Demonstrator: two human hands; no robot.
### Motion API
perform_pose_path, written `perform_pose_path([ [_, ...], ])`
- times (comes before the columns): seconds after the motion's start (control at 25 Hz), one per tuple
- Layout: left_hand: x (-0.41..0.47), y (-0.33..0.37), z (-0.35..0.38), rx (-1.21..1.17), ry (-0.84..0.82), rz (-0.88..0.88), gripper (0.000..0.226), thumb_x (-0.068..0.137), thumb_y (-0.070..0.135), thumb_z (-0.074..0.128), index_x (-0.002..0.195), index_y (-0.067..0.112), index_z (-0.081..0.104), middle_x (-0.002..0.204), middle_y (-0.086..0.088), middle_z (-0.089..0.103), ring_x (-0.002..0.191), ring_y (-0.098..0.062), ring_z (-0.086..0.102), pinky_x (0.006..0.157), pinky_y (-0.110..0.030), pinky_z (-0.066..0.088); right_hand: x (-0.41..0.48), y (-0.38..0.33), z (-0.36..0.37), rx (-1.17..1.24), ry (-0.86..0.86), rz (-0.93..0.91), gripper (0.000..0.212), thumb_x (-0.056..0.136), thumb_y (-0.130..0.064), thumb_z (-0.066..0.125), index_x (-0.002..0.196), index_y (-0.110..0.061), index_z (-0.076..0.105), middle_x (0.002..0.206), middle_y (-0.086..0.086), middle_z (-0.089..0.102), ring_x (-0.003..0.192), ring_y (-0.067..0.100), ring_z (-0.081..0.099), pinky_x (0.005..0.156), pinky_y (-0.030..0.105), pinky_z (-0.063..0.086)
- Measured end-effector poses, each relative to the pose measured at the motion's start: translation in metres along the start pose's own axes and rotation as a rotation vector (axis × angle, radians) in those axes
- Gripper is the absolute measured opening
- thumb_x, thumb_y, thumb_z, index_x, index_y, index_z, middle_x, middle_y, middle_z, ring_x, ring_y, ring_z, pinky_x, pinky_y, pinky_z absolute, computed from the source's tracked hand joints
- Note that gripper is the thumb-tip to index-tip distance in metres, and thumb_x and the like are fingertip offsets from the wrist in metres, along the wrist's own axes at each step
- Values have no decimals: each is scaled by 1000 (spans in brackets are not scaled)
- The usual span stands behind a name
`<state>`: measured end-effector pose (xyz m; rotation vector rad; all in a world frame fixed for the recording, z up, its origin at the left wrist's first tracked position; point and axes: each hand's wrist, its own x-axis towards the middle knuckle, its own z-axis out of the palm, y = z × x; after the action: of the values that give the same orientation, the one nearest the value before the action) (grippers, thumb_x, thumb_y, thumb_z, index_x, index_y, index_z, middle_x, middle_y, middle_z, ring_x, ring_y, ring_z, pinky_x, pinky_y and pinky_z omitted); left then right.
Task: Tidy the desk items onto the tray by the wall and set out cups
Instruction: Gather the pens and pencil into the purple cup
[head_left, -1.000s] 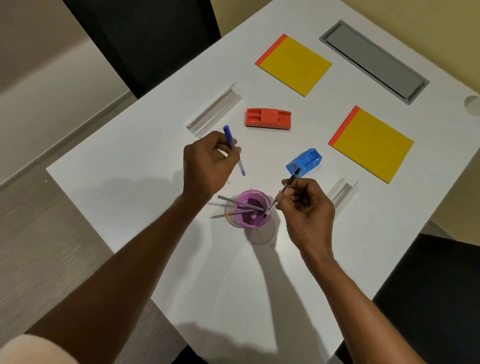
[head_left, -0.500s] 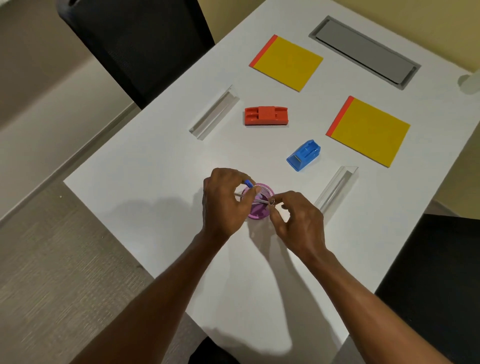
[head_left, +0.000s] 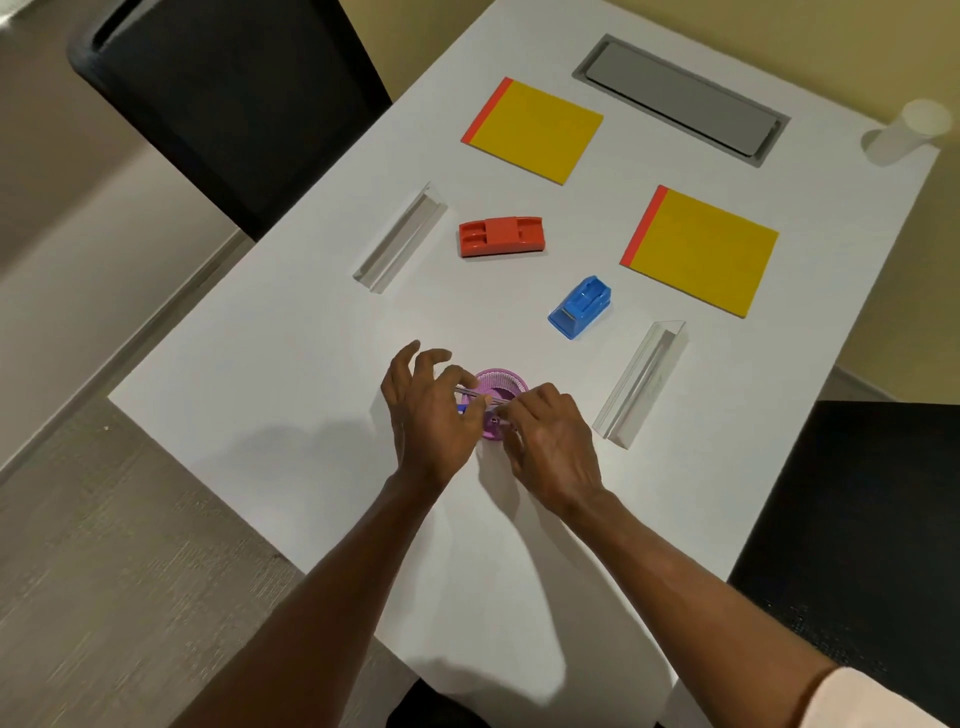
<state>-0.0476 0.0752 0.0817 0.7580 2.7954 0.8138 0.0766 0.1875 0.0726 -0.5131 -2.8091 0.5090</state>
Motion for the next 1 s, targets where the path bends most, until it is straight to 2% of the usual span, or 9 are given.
perform_pose_path([
  [0.12, -4, -1, -9, -103, 33, -3, 30, 83, 28, 92, 106, 13, 80, 137, -8, 72, 145, -33, 51, 115, -51, 41, 0, -1, 1, 15, -15, 6, 23, 84, -16, 83, 106, -13, 78, 101, 6, 76, 94, 31, 67, 73, 42, 56],
  [0.24, -5, -9, -19, -174, 86, -84, 32, 92, 30, 85, 114, 8, 77, 124, -10, 77, 125, -34, 65, 104, -55, 54, 3, 1, 0, 44, 6, 41, 31, 79, -14, 87, 109, -12, 77, 102, 5, 75, 92, 31, 66, 71, 40, 57],
  [0.36, -4, -17, -24, -280, 32, -225, 30, 98, 30, 78, 112, 3, 76, 114, -13, 81, 108, -32, 75, 96, -47, 61, 6, 1, 2, 48, -34, 27, 30, 81, -19, 86, 110, -14, 78, 105, 5, 75, 93, 30, 66, 73, 39, 56],
  [0.44, -4, -17, -26, -328, 2, -235, 24, 99, 25, 77, 103, 1, 77, 103, -13, 83, 96, -31, 78, 88, -41, 63, 8, -1, 6, 32, -73, 1, 28, 86, -22, 83, 113, -16, 78, 108, 5, 75, 96, 30, 65, 76, 39, 54],
  [0.52, -3, -15, -27, -307, -14, -214, 21, 99, 22, 78, 98, 1, 79, 97, -12, 84, 89, -31, 78, 82, -38, 63, 12, -4, 10, 19, -92, -5, 28, 88, -23, 81, 115, -17, 77, 108, 5, 75, 97, 30, 65, 77, 40, 54],
  [0.68, -7, -15, -26, -236, -46, -165, 17, 97, 20, 78, 94, 3, 79, 89, -10, 83, 81, -32, 77, 75, -42, 63, 18, -9, 15, 37, -55, 8, 30, 80, -18, 89, 109, -15, 80, 99, 10, 76, 90, 33, 70, 75, 42, 57],
  [0.8, -10, -19, -26, -188, -68, -140, 18, 97, 21, 79, 90, 5, 78, 85, -8, 82, 79, -31, 76, 72, -38, 61, 20, -9, 15, 57, -50, -4, 21, 87, -16, 83, 107, -15, 81, 98, 11, 74, 91, 34, 68, 75, 40, 54],
  [0.92, -9, -21, -27, -190, -89, -172, 29, 96, 34, 80, 86, 8, 75, 82, -4, 81, 76, -24, 74, 70, -34, 57, 22, -5, 11, 63, -38, -19, 17, 87, -15, 81, 105, -13, 80, 99, 10, 72, 91, 35, 66, 73, 40, 54],
  [1.0, -11, -22, -29, -244, -69, -214, 35, 96, 45, 78, 83, 13, 71, 80, 3, 77, 77, -18, 71, 69, -28, 52, 21, -1, 5, 100, -10, 17, 26, 84, -18, 80, 110, -15, 77, 106, 8, 69, 97, 32, 62, 75, 42, 55],
])
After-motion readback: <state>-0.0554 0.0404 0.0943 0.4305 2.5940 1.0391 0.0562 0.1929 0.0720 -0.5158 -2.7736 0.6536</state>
